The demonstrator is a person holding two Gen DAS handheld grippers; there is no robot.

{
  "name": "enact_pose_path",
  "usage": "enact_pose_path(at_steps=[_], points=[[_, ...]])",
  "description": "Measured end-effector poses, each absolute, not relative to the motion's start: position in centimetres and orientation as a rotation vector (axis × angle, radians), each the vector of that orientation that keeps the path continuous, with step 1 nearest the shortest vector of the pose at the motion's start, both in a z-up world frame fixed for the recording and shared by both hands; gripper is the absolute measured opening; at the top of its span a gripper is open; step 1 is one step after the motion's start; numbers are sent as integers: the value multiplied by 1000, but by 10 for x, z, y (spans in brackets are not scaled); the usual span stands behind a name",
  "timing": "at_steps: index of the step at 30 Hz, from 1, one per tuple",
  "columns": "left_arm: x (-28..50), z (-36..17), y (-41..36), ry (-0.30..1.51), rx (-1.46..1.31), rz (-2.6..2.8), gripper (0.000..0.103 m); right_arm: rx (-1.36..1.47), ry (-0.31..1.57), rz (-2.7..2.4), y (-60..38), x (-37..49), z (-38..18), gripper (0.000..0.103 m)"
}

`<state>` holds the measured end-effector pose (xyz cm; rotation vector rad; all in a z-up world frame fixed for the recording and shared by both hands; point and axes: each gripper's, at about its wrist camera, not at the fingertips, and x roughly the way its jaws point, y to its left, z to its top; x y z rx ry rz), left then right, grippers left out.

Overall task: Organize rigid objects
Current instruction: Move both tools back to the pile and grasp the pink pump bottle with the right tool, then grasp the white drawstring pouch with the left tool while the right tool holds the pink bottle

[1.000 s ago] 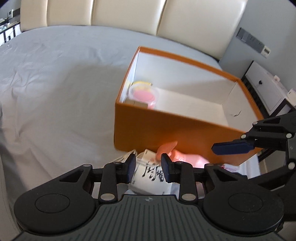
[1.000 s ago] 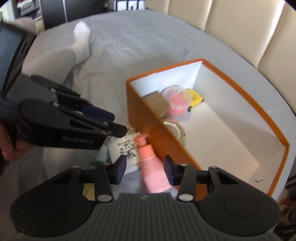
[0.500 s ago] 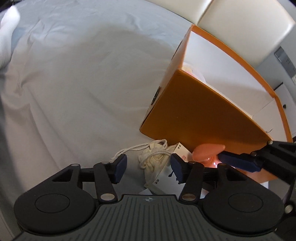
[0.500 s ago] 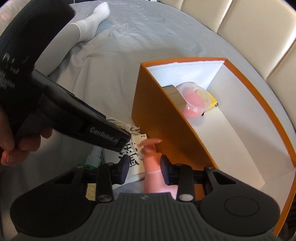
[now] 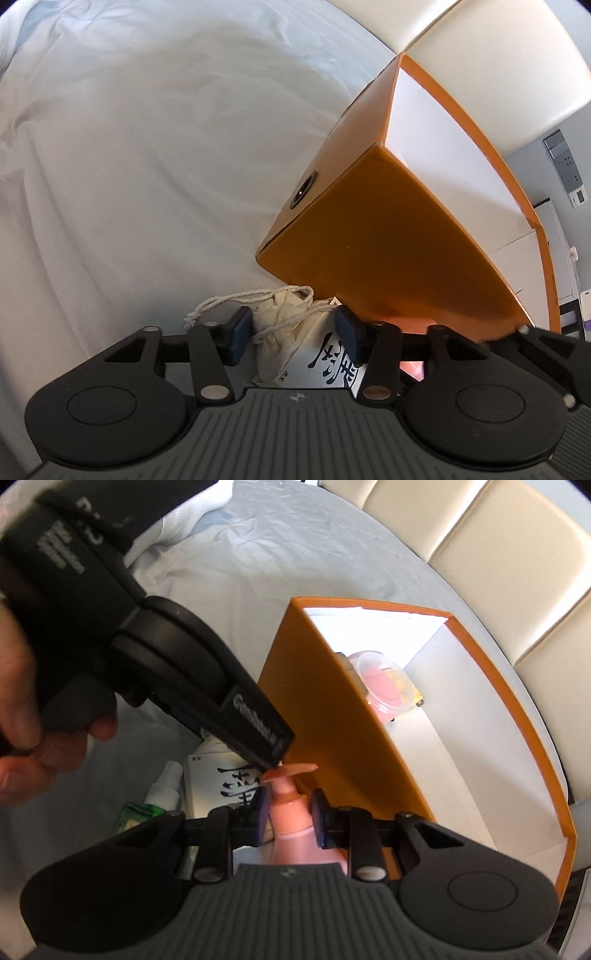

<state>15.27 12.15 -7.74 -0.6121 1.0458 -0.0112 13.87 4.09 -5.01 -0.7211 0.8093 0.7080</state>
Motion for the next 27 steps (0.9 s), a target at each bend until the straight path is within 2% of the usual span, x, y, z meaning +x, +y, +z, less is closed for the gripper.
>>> enact_pose_path(at_steps=[2,4,6,14,16,23,26,27], points=[[151,-75,123,1039,-615,-6,44,-703,809,705,35,137,-43,23],[148,-69,126,1026,-596,9,29,-657,822,695,31,137,-35,23],[143,-63,121,1002,-531,10,24,-586,848,674,21,142,-27,23],[124,-32,111,911,-494,-111,17,-232,984,608,-21,152,-8,23],[122,-24,108,872,-471,-184,1,-173,1010,599,-30,152,-8,23],[113,-17,69,867,-318,-281,1,-100,1087,539,-47,149,-19,23],[112,-18,75,920,-312,-155,6,-65,1080,537,-51,148,-22,23],[112,-21,80,940,-336,-131,12,-52,1081,531,-53,149,-22,23]])
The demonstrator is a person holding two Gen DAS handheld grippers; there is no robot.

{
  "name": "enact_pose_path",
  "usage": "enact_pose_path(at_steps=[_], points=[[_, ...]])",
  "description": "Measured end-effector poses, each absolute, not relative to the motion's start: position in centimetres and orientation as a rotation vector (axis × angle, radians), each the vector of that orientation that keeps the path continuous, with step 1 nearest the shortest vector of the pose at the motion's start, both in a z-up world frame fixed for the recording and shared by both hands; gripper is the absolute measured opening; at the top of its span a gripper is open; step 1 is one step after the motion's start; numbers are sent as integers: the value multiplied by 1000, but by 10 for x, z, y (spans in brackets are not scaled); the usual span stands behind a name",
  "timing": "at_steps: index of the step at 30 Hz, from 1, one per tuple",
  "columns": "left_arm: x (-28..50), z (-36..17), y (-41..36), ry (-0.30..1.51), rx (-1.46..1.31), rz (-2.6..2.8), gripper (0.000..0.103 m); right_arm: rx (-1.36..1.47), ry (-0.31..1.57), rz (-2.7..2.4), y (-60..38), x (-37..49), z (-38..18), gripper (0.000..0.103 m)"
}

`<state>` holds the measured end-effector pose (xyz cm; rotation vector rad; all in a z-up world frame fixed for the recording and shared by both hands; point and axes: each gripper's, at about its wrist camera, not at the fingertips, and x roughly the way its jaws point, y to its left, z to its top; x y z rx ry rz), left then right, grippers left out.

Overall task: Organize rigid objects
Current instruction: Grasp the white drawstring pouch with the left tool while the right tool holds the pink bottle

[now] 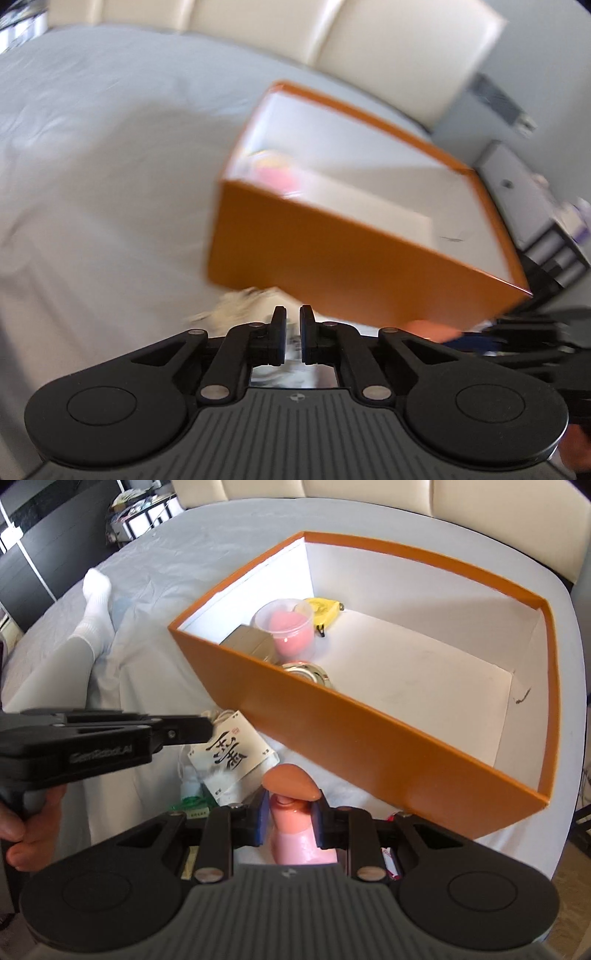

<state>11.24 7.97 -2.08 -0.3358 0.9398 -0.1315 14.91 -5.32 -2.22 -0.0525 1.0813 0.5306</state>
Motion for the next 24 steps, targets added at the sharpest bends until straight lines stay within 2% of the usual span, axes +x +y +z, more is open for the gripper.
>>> enact_pose_path(at_steps=[1,2,3,4,9,10,12,20,22,24], points=[[113,-24,84,955,-361,-111,27,-37,1082,526,-56,149,-21,23],[112,-27,88,963,-388,-84,37,-28,1080,524,-57,150,-20,23],[110,-30,93,969,-411,-54,51,-24,1070,525,-56,152,-19,23],[110,-34,97,976,-434,-23,55,-18,1054,531,-56,153,-16,23],[112,-61,123,1077,-583,50,60,-11,1008,546,-45,159,-12,23],[113,-67,127,1091,-631,50,68,-11,1016,545,-43,160,-14,22],[117,-76,132,1101,-697,27,74,-13,1046,542,-41,164,-20,22],[129,-89,130,1141,-726,-47,76,27,1072,535,-47,176,-26,22],[130,-90,131,1143,-724,-54,76,34,1078,535,-47,180,-28,25],[132,-89,127,1138,-713,-70,75,41,1089,532,-47,182,-29,33]])
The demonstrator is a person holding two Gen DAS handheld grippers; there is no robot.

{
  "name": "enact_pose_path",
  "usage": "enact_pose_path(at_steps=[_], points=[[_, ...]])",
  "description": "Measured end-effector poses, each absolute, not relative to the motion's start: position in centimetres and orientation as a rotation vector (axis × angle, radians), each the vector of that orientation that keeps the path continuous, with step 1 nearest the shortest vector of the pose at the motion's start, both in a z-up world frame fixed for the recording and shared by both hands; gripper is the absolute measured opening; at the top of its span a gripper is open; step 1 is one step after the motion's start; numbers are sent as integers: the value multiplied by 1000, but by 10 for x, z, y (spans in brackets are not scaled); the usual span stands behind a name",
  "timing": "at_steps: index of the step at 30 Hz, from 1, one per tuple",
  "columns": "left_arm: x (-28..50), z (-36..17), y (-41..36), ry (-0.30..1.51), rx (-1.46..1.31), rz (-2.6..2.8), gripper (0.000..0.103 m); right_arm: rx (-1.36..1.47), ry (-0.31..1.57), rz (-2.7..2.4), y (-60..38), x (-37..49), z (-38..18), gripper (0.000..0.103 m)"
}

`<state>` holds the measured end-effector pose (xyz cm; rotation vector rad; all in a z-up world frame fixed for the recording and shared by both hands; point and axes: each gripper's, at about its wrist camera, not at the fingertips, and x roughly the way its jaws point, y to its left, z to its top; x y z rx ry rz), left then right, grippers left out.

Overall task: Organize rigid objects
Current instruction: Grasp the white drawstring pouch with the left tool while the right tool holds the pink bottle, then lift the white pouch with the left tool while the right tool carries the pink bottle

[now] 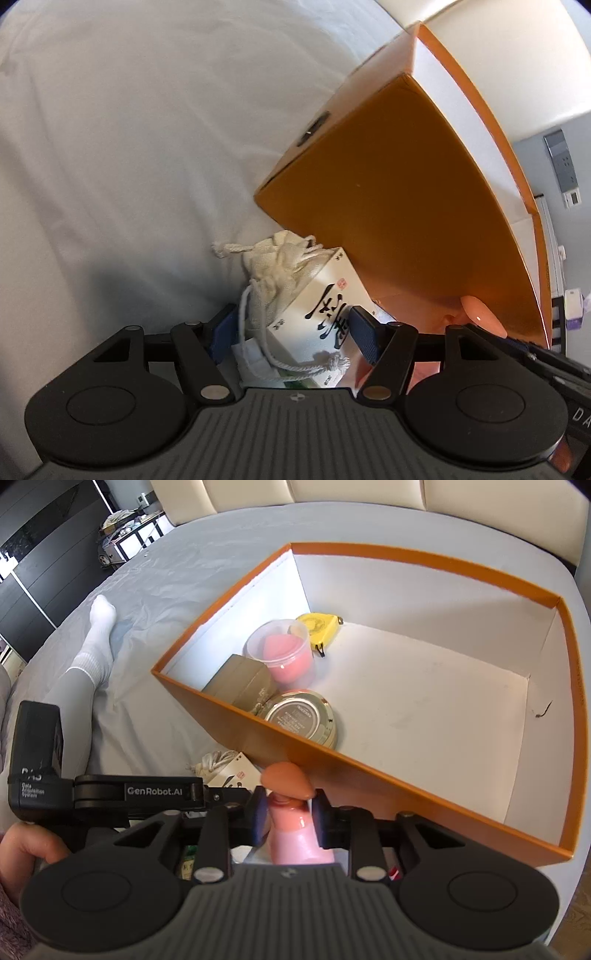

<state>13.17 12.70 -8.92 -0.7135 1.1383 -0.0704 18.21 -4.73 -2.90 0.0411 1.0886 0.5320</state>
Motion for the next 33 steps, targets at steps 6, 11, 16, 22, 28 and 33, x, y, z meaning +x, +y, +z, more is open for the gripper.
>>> enact_pose_path(at_steps=[6,11,16,22,28,33], points=[[131,-84,123,1126,-676,-75,68,34,1090,549,-41,182,-29,24],[116,-63,117,1077,-585,-123,48,21,1060,568,-42,172,-18,23],[100,-42,98,999,-494,-269,33,49,1051,527,-58,165,-13,23],[108,-49,78,1024,-378,-239,35,69,1071,508,-69,164,-19,25],[106,-50,77,1022,-350,-224,34,-4,1032,519,-59,163,-16,27],[103,-57,77,1018,-358,-220,31,-64,1002,544,-49,163,-13,22]])
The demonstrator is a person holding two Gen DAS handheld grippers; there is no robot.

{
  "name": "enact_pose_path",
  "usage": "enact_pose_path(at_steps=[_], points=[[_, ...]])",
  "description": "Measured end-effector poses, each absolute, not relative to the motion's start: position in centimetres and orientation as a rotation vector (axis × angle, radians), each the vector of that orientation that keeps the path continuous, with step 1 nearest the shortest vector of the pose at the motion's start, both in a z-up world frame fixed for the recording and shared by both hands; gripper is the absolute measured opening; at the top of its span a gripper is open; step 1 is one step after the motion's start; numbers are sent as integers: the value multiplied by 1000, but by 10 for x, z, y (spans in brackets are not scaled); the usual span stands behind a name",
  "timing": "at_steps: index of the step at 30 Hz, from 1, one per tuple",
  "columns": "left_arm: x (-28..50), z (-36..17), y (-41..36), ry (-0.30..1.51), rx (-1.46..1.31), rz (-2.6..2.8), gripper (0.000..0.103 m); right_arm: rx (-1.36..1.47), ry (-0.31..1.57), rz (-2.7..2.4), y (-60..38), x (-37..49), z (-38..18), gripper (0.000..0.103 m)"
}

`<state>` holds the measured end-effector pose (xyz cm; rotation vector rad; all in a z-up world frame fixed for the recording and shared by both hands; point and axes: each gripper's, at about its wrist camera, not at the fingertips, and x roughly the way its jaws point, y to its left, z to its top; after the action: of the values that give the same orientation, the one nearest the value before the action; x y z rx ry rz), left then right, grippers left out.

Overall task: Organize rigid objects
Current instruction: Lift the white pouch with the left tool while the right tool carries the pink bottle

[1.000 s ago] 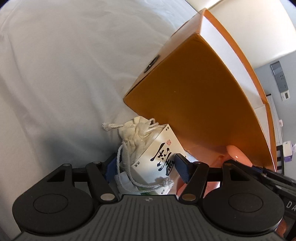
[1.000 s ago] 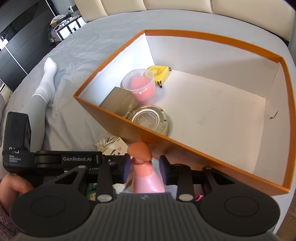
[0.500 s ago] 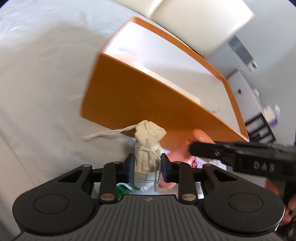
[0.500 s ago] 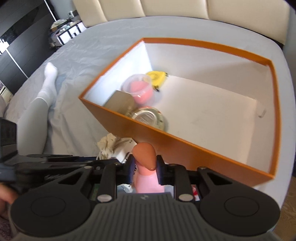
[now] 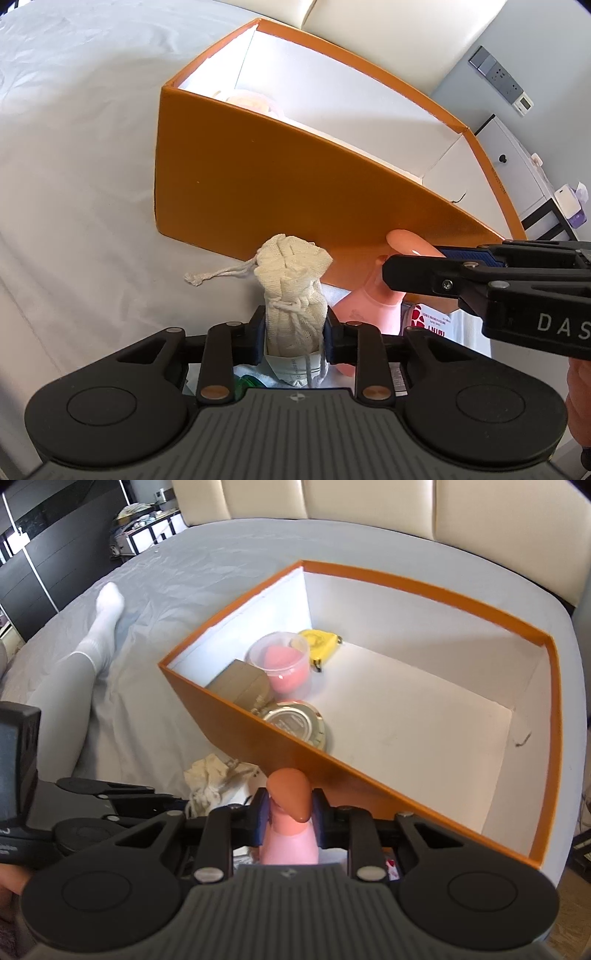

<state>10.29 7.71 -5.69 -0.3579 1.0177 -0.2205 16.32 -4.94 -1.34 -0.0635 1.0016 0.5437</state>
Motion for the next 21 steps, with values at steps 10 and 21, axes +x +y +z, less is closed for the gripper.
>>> enact_pose_path(at_steps=[10,21], points=[[80,-16,92,950,-366,-216,30,-34,944,572,-63,147,17,17],[80,43,102,845,-442,-271,30,37,701,601,-87,129,94,0]])
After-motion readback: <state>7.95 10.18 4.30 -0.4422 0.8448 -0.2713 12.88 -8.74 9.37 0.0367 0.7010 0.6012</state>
